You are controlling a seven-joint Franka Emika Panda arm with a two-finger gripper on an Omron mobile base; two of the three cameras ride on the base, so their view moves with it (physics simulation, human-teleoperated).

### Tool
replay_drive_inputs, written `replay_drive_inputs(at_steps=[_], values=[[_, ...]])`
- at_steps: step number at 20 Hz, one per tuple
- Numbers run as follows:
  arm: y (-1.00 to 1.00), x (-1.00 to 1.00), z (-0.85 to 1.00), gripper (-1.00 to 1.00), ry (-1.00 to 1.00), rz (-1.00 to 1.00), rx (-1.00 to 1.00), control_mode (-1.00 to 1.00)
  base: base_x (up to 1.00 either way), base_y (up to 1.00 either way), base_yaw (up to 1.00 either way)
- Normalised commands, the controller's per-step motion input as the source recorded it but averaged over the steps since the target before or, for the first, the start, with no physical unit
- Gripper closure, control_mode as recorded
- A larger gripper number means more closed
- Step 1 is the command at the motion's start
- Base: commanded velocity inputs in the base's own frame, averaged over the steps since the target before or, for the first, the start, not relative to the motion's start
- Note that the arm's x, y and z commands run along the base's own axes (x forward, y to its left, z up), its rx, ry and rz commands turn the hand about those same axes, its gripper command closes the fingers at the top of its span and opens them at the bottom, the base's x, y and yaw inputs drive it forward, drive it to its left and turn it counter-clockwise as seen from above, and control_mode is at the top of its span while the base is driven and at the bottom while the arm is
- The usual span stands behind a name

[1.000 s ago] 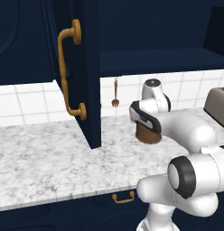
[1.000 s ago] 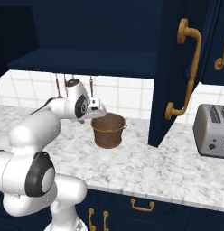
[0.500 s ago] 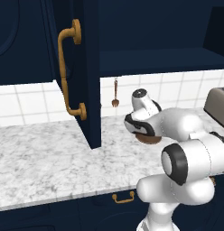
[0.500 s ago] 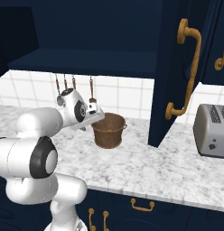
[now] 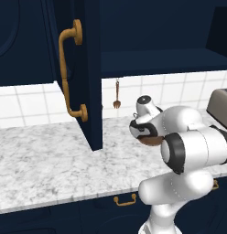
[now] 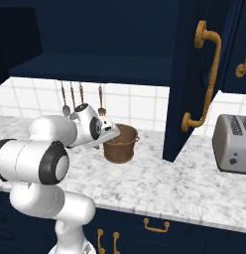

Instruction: Open the cabinet, pick up the bread from the cabinet and place it in the basket. Then move the basket to the dining counter.

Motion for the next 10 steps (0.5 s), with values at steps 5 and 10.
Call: replay_drive_inputs(at_steps=[5,10], values=[[-0.14,0.02,-0.43,-1.00,0.06,0.04,0.00,-1.00,0.00,0.00,0.00],[-0.02,0.00,-0.40,1.00,0.07,0.01,0.00,-1.00,0.00,0.00,0.00]])
